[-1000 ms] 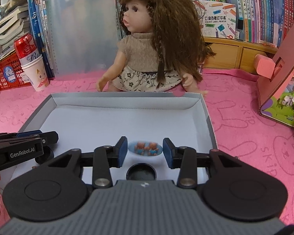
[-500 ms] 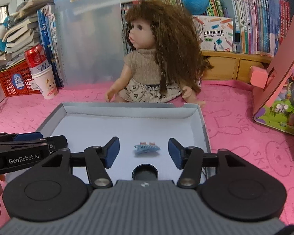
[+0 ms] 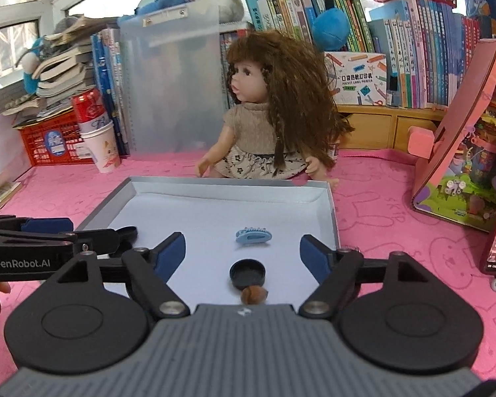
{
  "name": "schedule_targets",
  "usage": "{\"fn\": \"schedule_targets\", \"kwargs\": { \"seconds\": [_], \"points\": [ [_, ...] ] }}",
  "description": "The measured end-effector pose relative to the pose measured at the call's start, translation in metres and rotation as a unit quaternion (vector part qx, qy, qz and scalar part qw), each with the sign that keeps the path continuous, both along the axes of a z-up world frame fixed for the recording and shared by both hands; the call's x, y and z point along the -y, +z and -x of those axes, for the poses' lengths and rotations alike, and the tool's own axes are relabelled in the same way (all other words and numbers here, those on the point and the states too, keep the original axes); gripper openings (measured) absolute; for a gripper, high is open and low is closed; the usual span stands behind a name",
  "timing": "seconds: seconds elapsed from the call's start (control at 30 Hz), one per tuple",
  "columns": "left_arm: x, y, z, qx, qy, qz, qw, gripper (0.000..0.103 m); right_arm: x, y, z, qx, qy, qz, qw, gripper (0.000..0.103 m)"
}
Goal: Organize rigid objects
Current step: 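Withdraw both open tools from the box back over the table items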
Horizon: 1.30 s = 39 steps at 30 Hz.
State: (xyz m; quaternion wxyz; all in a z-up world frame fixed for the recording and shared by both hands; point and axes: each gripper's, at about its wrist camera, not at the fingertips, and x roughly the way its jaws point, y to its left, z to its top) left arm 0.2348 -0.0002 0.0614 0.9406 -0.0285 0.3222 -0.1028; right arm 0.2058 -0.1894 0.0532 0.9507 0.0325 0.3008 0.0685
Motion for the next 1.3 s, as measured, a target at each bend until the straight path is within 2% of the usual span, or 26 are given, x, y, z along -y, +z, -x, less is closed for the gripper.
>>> {"fn": "schedule_targets", "kwargs": {
  "seconds": [0.37, 0.77, 1.3],
  "points": [
    [0.003, 0.005, 0.048, 0.008, -0.019, 0.023, 0.9995, 0.075, 0.002, 0.004, 0.037, 0.025, 0.014, -0.008, 1.0, 0.093],
    [-0.001, 0.005, 0.09, 0.034, -0.02, 0.019, 0.999, 0.076, -0.003, 0.001, 0.079, 0.05, 0.033, 0.015, 0.998, 0.096],
    [-0.008, -0.027, 0.159, 0.055, 0.031, 0.018, 0.9979, 0.078, -0.015, -0.019, 0.129, 0.069, 0.052, 0.032, 0.996, 0.101]
  ]
}}
